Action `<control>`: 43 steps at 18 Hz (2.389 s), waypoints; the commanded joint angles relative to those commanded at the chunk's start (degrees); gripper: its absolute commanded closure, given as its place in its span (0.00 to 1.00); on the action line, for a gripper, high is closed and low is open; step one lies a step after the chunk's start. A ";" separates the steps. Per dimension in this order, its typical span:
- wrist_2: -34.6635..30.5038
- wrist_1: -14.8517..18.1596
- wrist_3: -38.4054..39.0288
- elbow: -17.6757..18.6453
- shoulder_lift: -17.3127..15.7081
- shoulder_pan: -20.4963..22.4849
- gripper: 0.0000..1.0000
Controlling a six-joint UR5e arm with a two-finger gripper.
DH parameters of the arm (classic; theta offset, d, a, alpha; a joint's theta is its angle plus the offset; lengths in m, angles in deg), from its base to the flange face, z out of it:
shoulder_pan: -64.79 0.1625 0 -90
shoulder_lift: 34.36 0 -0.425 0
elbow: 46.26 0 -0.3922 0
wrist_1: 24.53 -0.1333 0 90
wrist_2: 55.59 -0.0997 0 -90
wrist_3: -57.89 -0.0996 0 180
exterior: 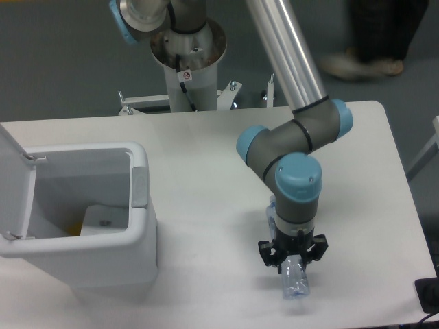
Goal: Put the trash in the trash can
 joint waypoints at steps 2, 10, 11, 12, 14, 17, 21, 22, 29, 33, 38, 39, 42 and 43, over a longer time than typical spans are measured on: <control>3.09 -0.09 4.75 -3.34 -1.94 -0.09 0.44; 15.04 -4.48 15.15 -5.55 -14.42 -5.00 0.44; 15.49 -4.57 14.80 -5.38 -15.47 -5.79 0.44; 15.58 -4.66 14.01 -4.94 -16.18 -7.19 0.45; 15.58 -4.66 9.37 -4.67 -17.06 -11.31 0.47; 15.58 -4.75 6.37 -3.01 -18.99 -14.93 0.48; 15.58 -4.75 4.26 1.28 -21.27 -20.03 0.48; 15.58 -4.66 3.64 2.78 -21.37 -21.43 0.48; 15.58 -4.66 0.12 6.67 -20.05 -22.41 0.33; 15.41 -4.57 -0.85 6.40 -20.66 -22.15 0.00; 14.00 -4.31 -0.32 6.49 -23.47 -17.67 0.00; 14.00 -4.22 -0.41 6.49 -23.65 -15.32 0.00; 11.47 -4.22 -0.67 5.44 -23.48 -8.11 0.00; 10.15 -4.13 -0.94 4.83 -23.13 -6.17 0.00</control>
